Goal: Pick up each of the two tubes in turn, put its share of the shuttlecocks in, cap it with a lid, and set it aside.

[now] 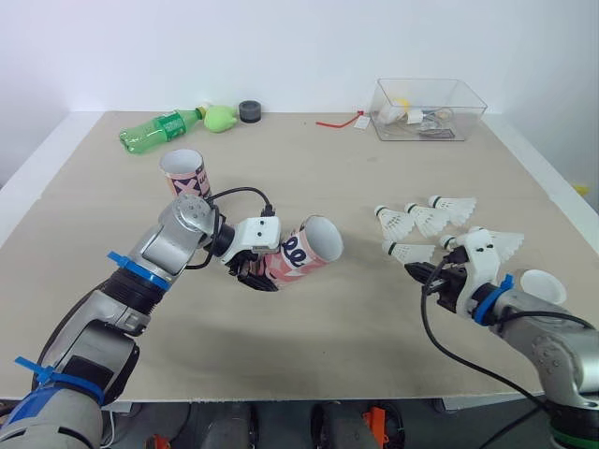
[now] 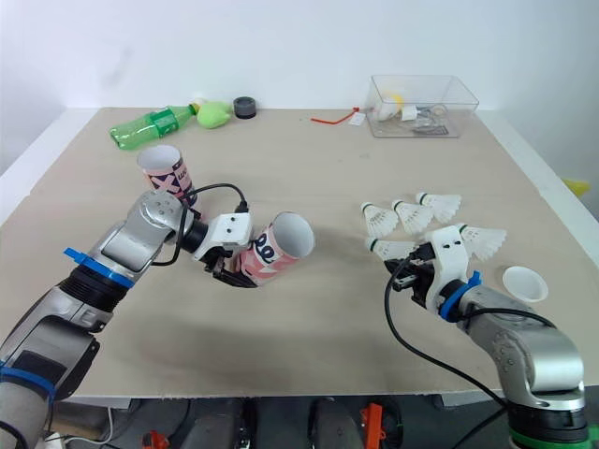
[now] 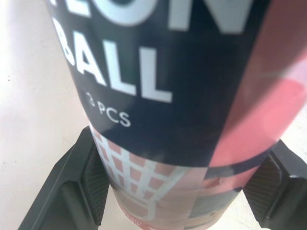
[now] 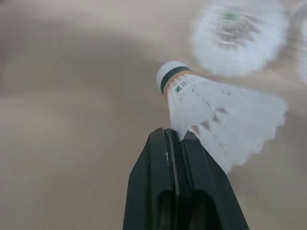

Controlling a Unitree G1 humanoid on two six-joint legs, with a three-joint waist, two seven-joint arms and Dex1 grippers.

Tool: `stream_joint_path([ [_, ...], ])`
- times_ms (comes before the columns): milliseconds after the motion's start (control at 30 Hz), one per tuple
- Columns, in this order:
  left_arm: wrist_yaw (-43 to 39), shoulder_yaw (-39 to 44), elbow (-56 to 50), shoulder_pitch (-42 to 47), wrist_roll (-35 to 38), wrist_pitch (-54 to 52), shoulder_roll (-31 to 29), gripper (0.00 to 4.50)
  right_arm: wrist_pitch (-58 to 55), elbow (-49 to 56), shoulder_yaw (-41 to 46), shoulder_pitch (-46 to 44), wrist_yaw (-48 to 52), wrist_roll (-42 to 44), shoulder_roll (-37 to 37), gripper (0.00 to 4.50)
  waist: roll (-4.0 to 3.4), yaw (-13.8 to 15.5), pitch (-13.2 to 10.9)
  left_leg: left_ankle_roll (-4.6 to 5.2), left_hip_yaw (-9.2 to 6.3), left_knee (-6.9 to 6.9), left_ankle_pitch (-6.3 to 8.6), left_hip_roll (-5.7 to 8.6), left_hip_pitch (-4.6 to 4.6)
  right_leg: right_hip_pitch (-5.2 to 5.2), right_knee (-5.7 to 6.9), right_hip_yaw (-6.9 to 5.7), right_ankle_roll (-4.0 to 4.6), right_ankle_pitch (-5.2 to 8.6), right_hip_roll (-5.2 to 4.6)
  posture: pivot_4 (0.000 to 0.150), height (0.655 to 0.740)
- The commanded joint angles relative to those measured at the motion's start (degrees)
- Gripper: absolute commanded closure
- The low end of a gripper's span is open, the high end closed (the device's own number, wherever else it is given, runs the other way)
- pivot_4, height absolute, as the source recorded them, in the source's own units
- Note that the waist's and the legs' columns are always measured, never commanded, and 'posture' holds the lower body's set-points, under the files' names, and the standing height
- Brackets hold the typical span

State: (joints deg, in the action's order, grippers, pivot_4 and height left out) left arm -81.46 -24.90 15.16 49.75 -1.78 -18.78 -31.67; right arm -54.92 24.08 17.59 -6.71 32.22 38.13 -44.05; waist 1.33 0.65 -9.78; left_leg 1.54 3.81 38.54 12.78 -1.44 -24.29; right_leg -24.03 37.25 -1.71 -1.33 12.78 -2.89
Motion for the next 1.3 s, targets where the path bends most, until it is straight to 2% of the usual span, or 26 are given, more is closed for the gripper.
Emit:
stream_joint_path([
  [33, 0.45, -0.67, 2.35, 0.63, -1.16, 0.89, 0.17, 1.4, -0.68, 2.74, 6.43, -0.65, 9.27, 4.07, -8.95, 4.45, -0.04, 0.01, 0.0, 0.0, 0.0, 0.0, 0.0, 0.02, 0.0, 0.0, 0.0, 0.0, -0.01, 0.0, -0.02, 0.15, 0.74],
  [67, 0.14, -0.64, 3.3, 1.13, -1.06, 0.79, 0.37, 1.4, 0.59, 2.31, 7.7, -0.64, 14.54, 4.07, -13.89, 4.45, -0.05, 0.01, 0.0, 0.0, -0.01, 0.0, 0.0, 0.02, 0.0, 0.01, -0.03, -0.02, -0.01, -0.01, -0.02, 0.15, 0.74],
  [167, -0.4, -0.57, 6.05, 2.6, -1.1, 1.15, 0.98, 1.4, 6.21, 0.89, 8.13, -1.1, 24.03, 1.99, -22.74, 4.45, -0.08, -0.03, 0.05, 0.07, 0.01, -0.01, -0.04, 0.05, 0.02, 0.02, -0.06, -0.01, -0.05, -0.03, -0.04, 0.15, 0.74],
  [300, 0.13, -1.14, 13.35, 6.52, -2.71, 3.48, 2.8, 1.4, 16.8, -1.64, 0.59, -13.36, 29.02, -1.74, -26.55, 4.45, -0.16, -0.16, 0.01, 0.14, 0.01, 0.04, -0.08, -0.07, 0.06, 0.01, -0.08, -0.04, 0.13, -0.06, 0.06, 0.15, 0.74],
  [433, -0.72, -0.72, 16.7, 9.79, -2.48, 2.95, 5.37, 1.4, 28.09, -2.06, -15.47, -28.64, 32.02, -11.33, -20.73, 4.45, -0.12, -0.37, 0.0, 0.24, 0.06, 0.02, -0.16, -0.07, 0.06, -0.07, -0.09, 0.03, 0.3, -0.1, 0.08, 0.15, 0.74],
  [567, -2.11, -0.66, 16.81, 10.16, -2.46, 2.91, 5.81, 1.4, 36.9, -7.01, -23.33, -35.4, 35.32, -19.42, -16.53, 4.45, -0.12, -0.04, -0.01, 0.23, 0.03, 0.05, -0.18, -0.04, -0.29, -0.36, -0.09, 0.08, 0.06, -0.3, 0.12, 0.15, 0.74],
  [700, -2.1, -0.35, 16.49, 10.13, -2.68, 2.91, 5.71, 1.4, 44.64, -12.79, -26.98, -38.54, 38.24, -24.22, -13.75, 4.45, -0.11, -0.12, -0.01, 0.32, 0.16, 0.11, -0.11, 0.17, -0.87, -0.95, -0.08, 0.21, 0.24, -0.47, -0.04, 0.15, 0.74],
  [867, -2.18, -0.01, 15.45, 9.42, -2.32, 2.21, 5.71, 1.4, 51.24, -17.32, -29.05, -40.52, 40.75, -28.23, -11.09, 4.45, -0.1, -0.17, -0.01, 0.39, 0.35, 0.12, -0.07, 0.27, -0.88, -1.01, -0.08, 0.32, 0.18, -0.49, -0.14, 0.15, 0.74],
  [1100, -1.32, 0.17, 13.44, 7.87, -1.85, -0.13, 5.73, 1.4, 50.19, -16.08, -30.33, -41.66, 42.33, -29.56, -8.01, 4.45, -0.11, -0.15, -0.01, 0.33, 0.37, 0.16, -0.11, 0.2, -0.81, -1.01, 0.01, 0.34, 0.12, -0.53, -0.09, 0.15, 0.74],
  [1133, -1.27, 0.17, 13.02, 7.62, -1.83, -0.39, 5.62, 1.4, 50.27, -15.95, -30.16, -41.67, 42.37, -29.72, -7.83, 3.85, -0.11, -0.16, -0.01, 0.32, 0.37, 0.17, -0.12, 0.19, -0.81, -1.0, 0.02, 0.33, 0.12, -0.54, -0.09, 0.15, 0.74],
  [1200, -1.32, 0.11, 12.18, 7.09, -1.91, -0.71, 5.3, 1.4, 48.11, -15.21, -29.3, -41.6, 42.88, -28.54, -8.12, 3.15, -0.11, -0.17, -0.01, 0.32, 0.39, 0.2, -0.12, 0.19, -0.81, -1.0, 0.03, 0.35, 0.12, -0.56, -0.09, 0.15, 0.74],
  [1267, -1.33, 0.16, 11.47, 6.72, -1.87, -1.23, 5.14, 1.4, 45.31, -15.37, -26.92, -41.68, 42.16, -26.17, -7.99, 2.12, -0.11, -0.17, -0.01, 0.33, 0.4, 0.21, -0.12, 0.19, -0.8, -0.99, 0.03, 0.35, 0.15, -0.58, -0.1, 0.15, 0.74],
  [1300, -1.33, 0.19, 11.13, 6.53, -1.82, -1.46, 5.08, 1.4, 42.32, -15.57, -24.72, -41.59, 41.5, -23.39, -7.72, 1.75, -0.11, -0.16, -0.01, 0.33, 0.4, 0.21, -0.12, 0.19, -0.8, -0.99, 0.03, 0.35, 0.16, -0.59, -0.09, 0.15, 0.74],
])
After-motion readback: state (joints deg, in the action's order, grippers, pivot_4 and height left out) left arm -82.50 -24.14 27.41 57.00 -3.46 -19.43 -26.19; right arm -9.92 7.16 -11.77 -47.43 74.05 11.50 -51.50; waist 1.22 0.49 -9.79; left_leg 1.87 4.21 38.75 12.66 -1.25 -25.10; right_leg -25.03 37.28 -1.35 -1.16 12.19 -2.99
